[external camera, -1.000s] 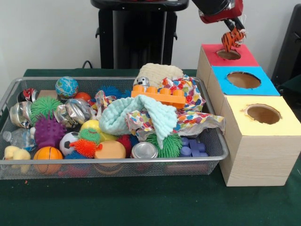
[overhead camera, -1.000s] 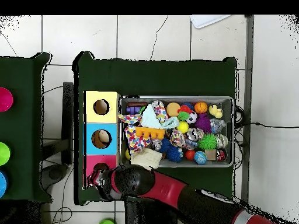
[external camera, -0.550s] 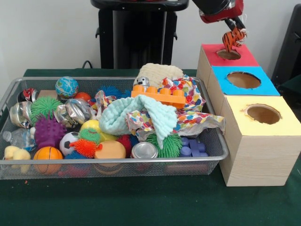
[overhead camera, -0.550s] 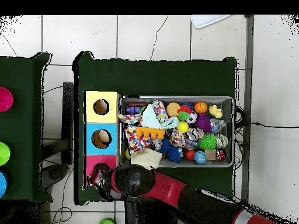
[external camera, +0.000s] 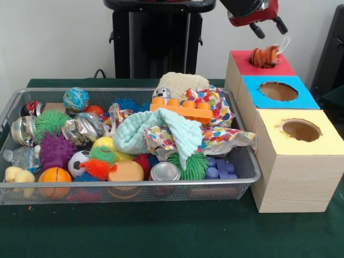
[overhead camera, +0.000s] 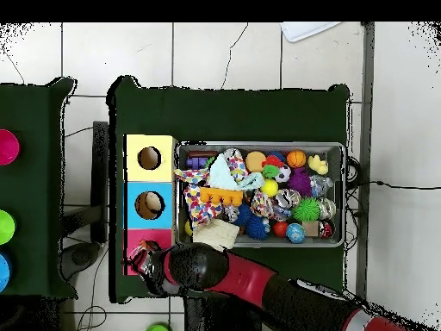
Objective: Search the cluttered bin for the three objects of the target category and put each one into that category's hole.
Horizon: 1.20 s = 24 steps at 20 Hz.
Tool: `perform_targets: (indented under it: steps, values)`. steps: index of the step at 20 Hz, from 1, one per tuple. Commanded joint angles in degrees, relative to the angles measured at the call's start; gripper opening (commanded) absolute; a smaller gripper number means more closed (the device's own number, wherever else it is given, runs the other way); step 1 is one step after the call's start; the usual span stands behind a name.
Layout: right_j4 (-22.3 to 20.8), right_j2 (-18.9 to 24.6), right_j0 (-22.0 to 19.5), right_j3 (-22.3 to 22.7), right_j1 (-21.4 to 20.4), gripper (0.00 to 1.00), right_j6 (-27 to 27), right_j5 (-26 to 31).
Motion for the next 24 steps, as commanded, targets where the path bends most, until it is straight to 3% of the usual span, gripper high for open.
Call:
perform_targets:
  steps: [1, 13, 24]
  values:
    - [-1.3, -0.1, 0.0, -7.9, 0.8, 1.0, 3.7, -0.3]
    - [-1.8, -0.2, -0.5, -8.6, 1.0, 1.0, 3.2, 1.2]
    - [0.1, 0.2, -1.4, -10.3, -5.7, 1.0, 3.7, 12.3]
